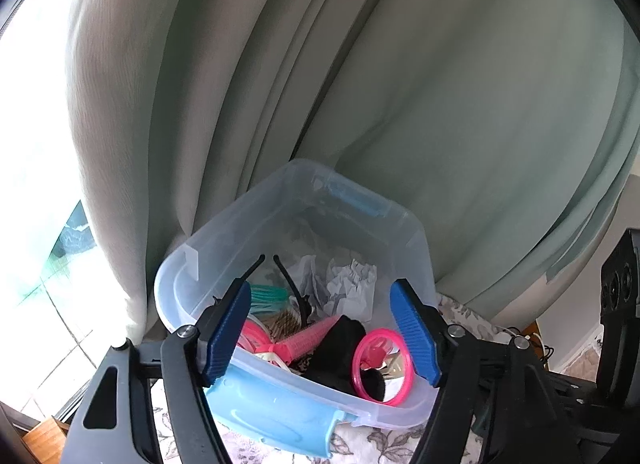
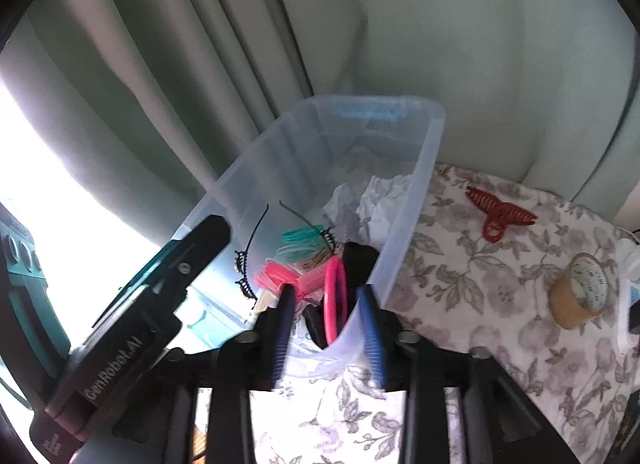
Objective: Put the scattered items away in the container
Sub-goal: 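Move both tools from the box toward the red claw clip and tape roll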
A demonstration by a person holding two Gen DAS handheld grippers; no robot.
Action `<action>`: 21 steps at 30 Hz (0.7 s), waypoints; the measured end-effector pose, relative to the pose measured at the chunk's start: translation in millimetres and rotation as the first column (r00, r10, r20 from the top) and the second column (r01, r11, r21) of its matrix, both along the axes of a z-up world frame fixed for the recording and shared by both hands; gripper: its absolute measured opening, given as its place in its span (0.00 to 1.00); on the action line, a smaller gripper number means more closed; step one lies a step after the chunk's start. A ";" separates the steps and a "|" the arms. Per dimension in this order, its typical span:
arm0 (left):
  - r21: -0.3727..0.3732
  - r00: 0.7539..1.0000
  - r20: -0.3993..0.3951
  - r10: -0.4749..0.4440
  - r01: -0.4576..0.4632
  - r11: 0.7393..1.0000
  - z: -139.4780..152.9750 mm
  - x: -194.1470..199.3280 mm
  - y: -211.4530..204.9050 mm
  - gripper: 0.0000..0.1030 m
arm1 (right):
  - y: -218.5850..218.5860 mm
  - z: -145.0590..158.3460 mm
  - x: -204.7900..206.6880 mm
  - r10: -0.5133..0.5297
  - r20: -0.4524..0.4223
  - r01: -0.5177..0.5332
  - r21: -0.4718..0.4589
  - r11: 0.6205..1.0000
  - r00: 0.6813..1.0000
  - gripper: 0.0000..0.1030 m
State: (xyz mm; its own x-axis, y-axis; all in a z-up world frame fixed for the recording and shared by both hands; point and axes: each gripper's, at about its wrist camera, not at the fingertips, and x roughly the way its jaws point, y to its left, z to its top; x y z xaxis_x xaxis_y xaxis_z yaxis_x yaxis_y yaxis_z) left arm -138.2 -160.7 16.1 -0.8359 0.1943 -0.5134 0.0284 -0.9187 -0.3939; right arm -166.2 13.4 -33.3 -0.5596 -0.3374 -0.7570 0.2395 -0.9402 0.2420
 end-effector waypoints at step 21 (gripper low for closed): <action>-0.173 0.967 -0.071 -0.246 0.231 0.957 17.5 -0.7 146.8 0.73 | 197.5 7.1 45.9 -0.401 -0.026 0.397 -0.097 0.913 0.916 0.46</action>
